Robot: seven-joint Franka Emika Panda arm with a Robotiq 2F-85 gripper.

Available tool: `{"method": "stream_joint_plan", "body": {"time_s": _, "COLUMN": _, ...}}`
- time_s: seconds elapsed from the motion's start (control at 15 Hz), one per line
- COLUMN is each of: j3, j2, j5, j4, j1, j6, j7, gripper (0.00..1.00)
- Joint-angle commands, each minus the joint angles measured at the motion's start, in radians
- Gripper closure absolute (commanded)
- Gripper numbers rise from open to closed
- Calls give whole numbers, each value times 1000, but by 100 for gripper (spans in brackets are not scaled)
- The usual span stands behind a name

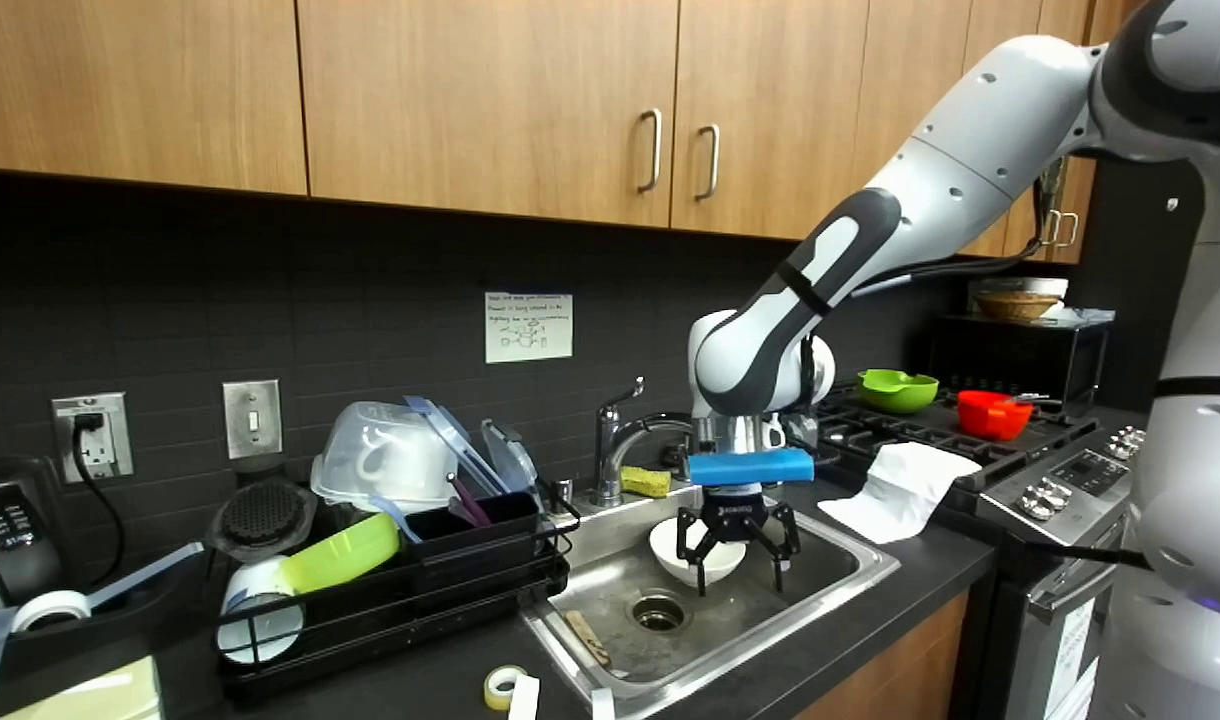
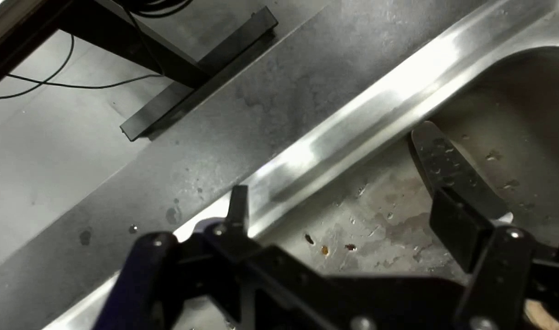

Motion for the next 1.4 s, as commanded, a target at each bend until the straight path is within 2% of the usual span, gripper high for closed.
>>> {"method": "stream_joint_plan", "body": {"time_s": 0.0, "j3": 13, "j2": -50, "j5": 21, "j4": -41, "j1": 20, "j6": 14, "j7": 63, "gripper": 0}}
{"method": "stream_joint_plan", "body": {"time_s": 0.53, "j3": 24, "j2": -159, "j5": 64, "j4": -201, "j1": 31, "j6": 211, "j7": 112, "gripper": 0}}
{"method": "stream_joint_plan", "body": {"time_s": 0.73, "j3": 34, "j2": -211, "j5": 93, "j4": -240, "j1": 34, "j6": 203, "j7": 138, "gripper": 0}}
{"method": "stream_joint_plan", "body": {"time_s": 0.93, "j3": 35, "j2": -250, "j5": 62, "j4": -260, "j1": 4, "j6": 193, "j7": 220, "gripper": 0}}
{"method": "stream_joint_plan", "body": {"time_s": 1.0, "j3": 33, "j2": -228, "j5": 52, "j4": -221, "j1": -7, "j6": 185, "j7": 247, "gripper": 0}}
{"method": "stream_joint_plan", "body": {"time_s": 1.13, "j3": 25, "j2": -238, "j5": 58, "j4": -219, "j1": -19, "j6": 190, "j7": 278, "gripper": 0}}
{"method": "stream_joint_plan", "body": {"time_s": 1.27, "j3": 13, "j2": -270, "j5": 80, "j4": -256, "j1": -26, "j6": 208, "j7": 286, "gripper": 0}}
{"method": "stream_joint_plan", "body": {"time_s": 1.33, "j3": 8, "j2": -240, "j5": 71, "j4": -216, "j1": -39, "j6": 200, "j7": 299, "gripper": 0}}
